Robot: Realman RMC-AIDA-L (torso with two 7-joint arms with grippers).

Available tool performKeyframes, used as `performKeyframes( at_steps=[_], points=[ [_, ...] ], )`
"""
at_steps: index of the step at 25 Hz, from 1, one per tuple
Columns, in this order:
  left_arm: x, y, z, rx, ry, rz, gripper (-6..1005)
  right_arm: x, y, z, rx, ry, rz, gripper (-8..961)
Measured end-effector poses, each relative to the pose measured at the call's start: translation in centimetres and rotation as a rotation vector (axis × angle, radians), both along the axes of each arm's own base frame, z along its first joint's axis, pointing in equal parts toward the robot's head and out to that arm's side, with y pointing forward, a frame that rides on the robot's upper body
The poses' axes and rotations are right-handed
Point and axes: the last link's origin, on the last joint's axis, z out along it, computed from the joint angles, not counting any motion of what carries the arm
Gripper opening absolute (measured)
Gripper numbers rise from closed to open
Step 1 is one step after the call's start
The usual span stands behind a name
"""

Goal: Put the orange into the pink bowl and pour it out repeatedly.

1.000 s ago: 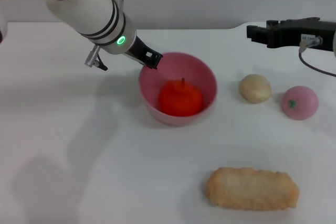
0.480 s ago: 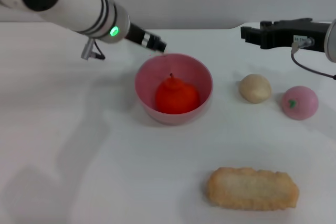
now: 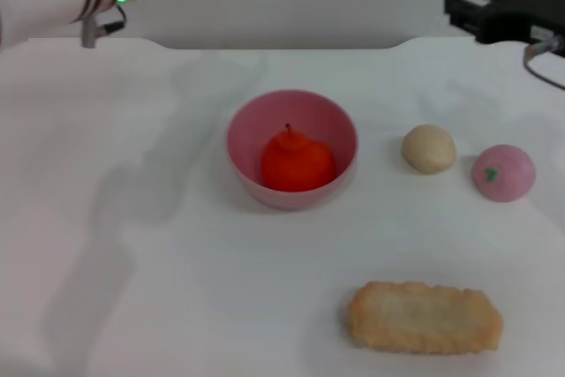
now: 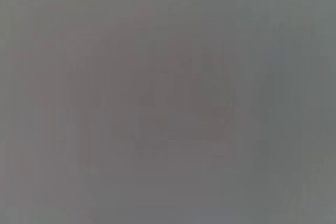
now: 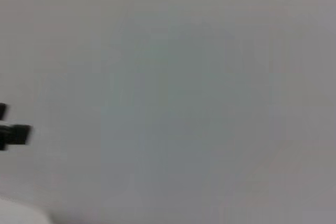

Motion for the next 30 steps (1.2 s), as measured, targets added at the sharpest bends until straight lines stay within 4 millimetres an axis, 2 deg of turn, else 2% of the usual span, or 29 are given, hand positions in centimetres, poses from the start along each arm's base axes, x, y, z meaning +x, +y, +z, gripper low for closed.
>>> performKeyframes(
  at_steps=[7,12,15,16,17,22,27,30],
  points=[
    [-2.2,-1.0,0.3,0.142,-0.052,-0.094,791,0.9,0.1,0.0,0.202,-0.056,0.086,604],
    [-4.7,-1.1,0.0,0.208,-0.063,-0.103,791,3.8,-0.3,0.1,0.495,-0.06,0.099,695],
    [-4.7,-1.1,0.0,0.208,-0.063,-0.103,791,5.0,-1.0,0.1,0.599,-0.064,0.102,729],
    [-7.3,-1.1,0.2,0.257,-0.128,-0.045,791,5.3,-1.2,0.2,0.626,-0.064,0.102,740],
    [-7.5,-1.1,0.2,0.264,-0.139,-0.04,791,5.7,-1.5,0.0,0.64,-0.067,0.096,751],
    [-11.5,-2.2,0.9,0.395,-0.333,-0.013,791,8.4,-2.7,-1.1,0.696,-0.061,0.062,751],
    [-12.2,-3.2,1.3,0.439,-0.35,-0.051,791,9.7,-3.0,-1.0,0.709,0.026,0.014,751],
    [-12.1,-3.6,1.1,0.441,-0.345,-0.074,791,10.7,-3.3,-1.2,0.716,0.02,0.0,751]
  ],
)
